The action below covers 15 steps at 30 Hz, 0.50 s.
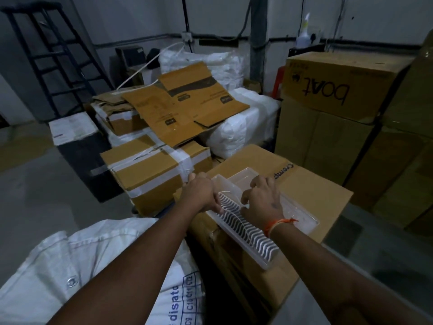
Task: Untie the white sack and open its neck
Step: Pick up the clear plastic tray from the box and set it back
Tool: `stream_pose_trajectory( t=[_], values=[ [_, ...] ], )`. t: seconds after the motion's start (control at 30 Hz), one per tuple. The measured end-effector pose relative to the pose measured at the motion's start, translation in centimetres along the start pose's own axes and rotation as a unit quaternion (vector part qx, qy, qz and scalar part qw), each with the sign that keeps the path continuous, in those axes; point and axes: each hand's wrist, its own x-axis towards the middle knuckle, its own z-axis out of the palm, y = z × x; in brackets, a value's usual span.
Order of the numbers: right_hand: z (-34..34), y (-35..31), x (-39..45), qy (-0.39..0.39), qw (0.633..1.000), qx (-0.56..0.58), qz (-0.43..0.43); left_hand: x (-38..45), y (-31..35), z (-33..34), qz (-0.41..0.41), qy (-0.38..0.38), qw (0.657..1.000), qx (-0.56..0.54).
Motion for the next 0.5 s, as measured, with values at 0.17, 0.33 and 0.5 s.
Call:
stream_pose_trajectory(
  t=[0.17, 0.33, 0.5],
  values=[
    [0.7, 0.3, -1.1, -0.015, 0.999, -0.044, 0.005, 0.8, 0.2, -1.5, 0.036, -0.101, 0.989, 0.106],
    [0.4, 0.5, -1.8, -0.011, 0.998, -0.061, -0.004, 0.7, 0.4, -1.0, 0.021, -0.087, 0.989, 0.121],
    [-0.6, 1.2, -2.6, 0.005, 1.000, 0.011, 0.018, 0.2, 1.7, -0.1, -0.010, -0.054, 0.988, 0.142]
  ],
)
